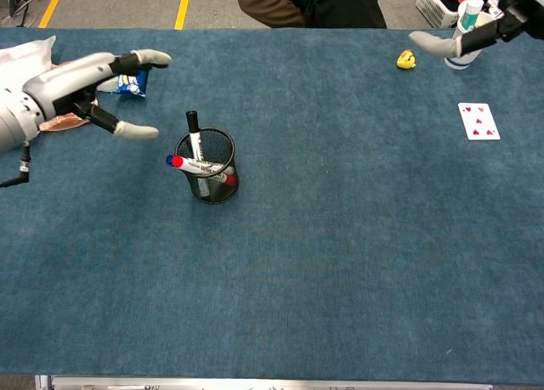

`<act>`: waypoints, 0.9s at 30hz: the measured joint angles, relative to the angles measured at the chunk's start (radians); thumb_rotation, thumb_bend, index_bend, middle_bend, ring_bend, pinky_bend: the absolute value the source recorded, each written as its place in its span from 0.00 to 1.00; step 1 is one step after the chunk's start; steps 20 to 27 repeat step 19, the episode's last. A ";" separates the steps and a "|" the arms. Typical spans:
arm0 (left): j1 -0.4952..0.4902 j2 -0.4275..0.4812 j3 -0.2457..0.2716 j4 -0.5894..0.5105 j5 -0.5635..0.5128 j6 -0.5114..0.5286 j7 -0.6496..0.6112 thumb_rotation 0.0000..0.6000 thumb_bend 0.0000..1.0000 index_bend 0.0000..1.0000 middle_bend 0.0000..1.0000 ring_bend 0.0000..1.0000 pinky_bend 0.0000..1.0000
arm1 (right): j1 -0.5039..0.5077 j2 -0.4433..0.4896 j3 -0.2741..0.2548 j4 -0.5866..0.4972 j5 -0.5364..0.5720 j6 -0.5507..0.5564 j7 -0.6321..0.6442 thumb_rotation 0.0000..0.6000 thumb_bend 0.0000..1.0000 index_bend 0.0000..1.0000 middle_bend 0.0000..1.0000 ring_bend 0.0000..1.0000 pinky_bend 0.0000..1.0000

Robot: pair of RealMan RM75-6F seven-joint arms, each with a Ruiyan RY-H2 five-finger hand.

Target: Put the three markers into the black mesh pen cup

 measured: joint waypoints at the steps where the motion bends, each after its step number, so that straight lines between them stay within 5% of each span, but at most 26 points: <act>1: 0.010 0.006 -0.003 -0.001 -0.004 0.019 0.004 1.00 0.15 0.04 0.08 0.04 0.05 | -0.015 0.006 -0.006 0.002 0.010 0.010 -0.011 1.00 0.32 0.30 0.16 0.00 0.00; 18: 0.292 0.002 0.017 0.112 -0.033 0.460 0.266 1.00 0.15 0.04 0.10 0.06 0.05 | -0.266 0.059 -0.115 0.040 0.111 0.179 -0.115 1.00 0.32 0.31 0.22 0.03 0.00; 27: 0.306 0.000 0.022 0.113 -0.033 0.475 0.280 1.00 0.15 0.04 0.10 0.06 0.05 | -0.277 0.060 -0.119 0.039 0.111 0.186 -0.120 1.00 0.32 0.31 0.22 0.03 0.00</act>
